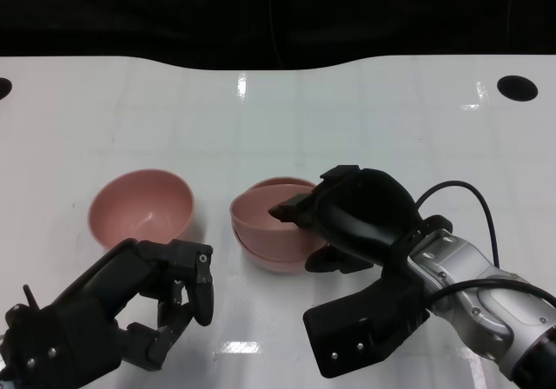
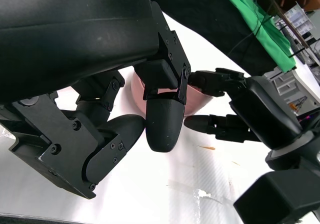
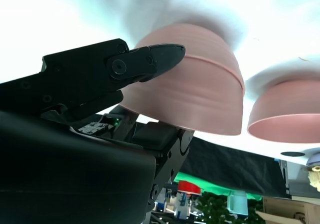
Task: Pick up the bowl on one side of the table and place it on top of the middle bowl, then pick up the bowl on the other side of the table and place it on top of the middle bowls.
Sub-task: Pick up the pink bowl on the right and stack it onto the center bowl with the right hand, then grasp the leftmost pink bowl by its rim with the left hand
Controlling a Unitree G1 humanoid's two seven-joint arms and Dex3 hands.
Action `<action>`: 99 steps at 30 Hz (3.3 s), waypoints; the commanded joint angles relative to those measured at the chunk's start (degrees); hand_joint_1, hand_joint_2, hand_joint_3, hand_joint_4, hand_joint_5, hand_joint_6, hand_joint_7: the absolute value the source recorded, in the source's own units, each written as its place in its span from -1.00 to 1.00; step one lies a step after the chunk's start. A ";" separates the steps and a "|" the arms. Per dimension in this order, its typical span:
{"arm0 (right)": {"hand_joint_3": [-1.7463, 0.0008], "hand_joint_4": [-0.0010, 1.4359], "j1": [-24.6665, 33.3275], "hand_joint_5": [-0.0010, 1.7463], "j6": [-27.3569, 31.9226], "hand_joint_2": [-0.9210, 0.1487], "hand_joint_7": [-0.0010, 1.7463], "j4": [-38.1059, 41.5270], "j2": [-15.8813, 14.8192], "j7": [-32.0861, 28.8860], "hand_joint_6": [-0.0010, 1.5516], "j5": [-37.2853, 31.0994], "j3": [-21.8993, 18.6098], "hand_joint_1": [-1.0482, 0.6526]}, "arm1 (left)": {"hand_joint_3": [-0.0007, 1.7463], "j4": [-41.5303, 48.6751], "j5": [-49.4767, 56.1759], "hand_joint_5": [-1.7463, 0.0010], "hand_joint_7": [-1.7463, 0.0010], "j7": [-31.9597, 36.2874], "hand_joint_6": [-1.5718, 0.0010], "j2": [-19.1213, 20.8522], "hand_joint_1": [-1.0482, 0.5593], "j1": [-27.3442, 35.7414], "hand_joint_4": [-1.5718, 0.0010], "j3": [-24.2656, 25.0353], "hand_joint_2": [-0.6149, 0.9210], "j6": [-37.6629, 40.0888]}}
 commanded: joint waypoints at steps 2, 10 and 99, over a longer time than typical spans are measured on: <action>0.73 -0.63 1.60 -0.63 0.83 -1.00 -1.00 -4.05 -2.17 2.80 -0.47 0.32 -0.83 -0.63 | 0.64 0.63 -0.41 -1.00 -0.81 -0.47 -0.01 0.94 0.17 -0.64 -0.10 0.15 0.25 -0.33; 0.70 -0.76 2.82 -0.66 2.63 -1.00 -1.00 -8.52 -3.25 6.39 -0.59 -0.30 -0.97 -0.69 | 0.65 0.49 -0.46 -1.00 -0.83 -0.22 -0.01 0.88 0.13 -0.50 -0.12 0.28 0.25 0.15; 0.12 -0.04 22.82 0.58 -13.02 -0.29 -0.09 -19.86 -8.14 -15.39 0.04 9.05 -14.71 -0.11 | 0.69 2.01 -0.25 -1.00 -0.84 0.13 -0.02 0.96 0.13 -1.09 -0.14 0.34 0.23 -1.57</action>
